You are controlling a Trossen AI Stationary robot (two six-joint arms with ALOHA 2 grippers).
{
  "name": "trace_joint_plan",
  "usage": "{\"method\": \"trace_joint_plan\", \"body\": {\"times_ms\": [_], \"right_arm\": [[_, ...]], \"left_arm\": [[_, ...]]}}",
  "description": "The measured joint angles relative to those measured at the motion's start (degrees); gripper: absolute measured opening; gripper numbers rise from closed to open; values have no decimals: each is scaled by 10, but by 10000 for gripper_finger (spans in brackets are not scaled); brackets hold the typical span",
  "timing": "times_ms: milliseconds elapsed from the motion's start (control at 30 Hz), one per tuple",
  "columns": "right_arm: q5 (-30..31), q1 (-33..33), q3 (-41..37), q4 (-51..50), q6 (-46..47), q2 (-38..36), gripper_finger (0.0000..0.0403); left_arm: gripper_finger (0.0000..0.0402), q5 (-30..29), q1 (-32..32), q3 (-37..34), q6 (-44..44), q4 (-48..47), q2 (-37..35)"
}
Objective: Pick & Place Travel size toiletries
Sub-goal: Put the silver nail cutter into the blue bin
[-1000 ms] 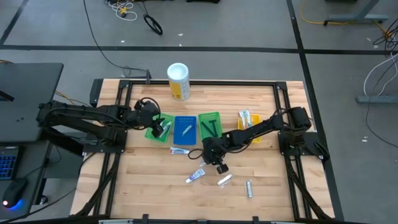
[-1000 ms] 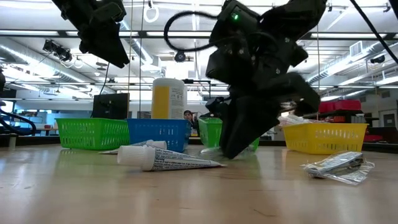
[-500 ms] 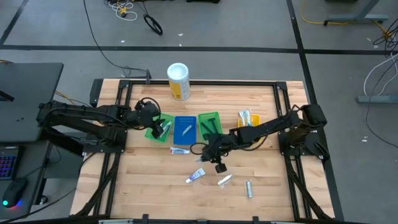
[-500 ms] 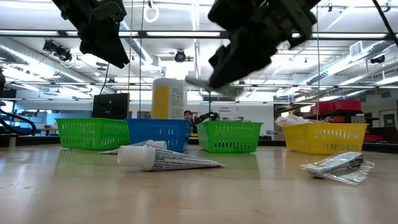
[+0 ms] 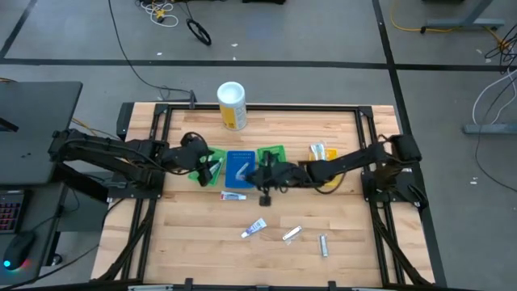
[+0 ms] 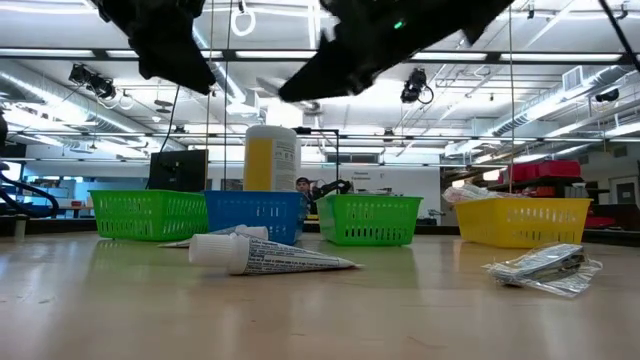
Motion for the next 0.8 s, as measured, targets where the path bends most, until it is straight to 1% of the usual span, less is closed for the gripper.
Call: {"method": "trace_joint_plan", "body": {"times_ms": [67,167,333,433,533,600,800], "right_arm": [[-19,-15,0,56,3,24,62],[-17,-32,0,111,10,57,62],[-18,-59,0,126,58,104,62],[-17,-71,0,124,56,129,62],[-52,-79,0,125,50,142,65],[-70,-86,0,123,49,148,74],[-92,-98,0,126,52,153,123]], "left_arm": [[180,-6,-3,0,-3,10,0],[180,-8,-8,0,-3,11,0],[180,-8,-15,0,-2,10,0],[180,-8,-15,0,-1,10,0],[180,-8,-15,0,0,10,0],[180,-8,-15,0,0,10,0],[180,-8,-15,0,0,10,0]]}}
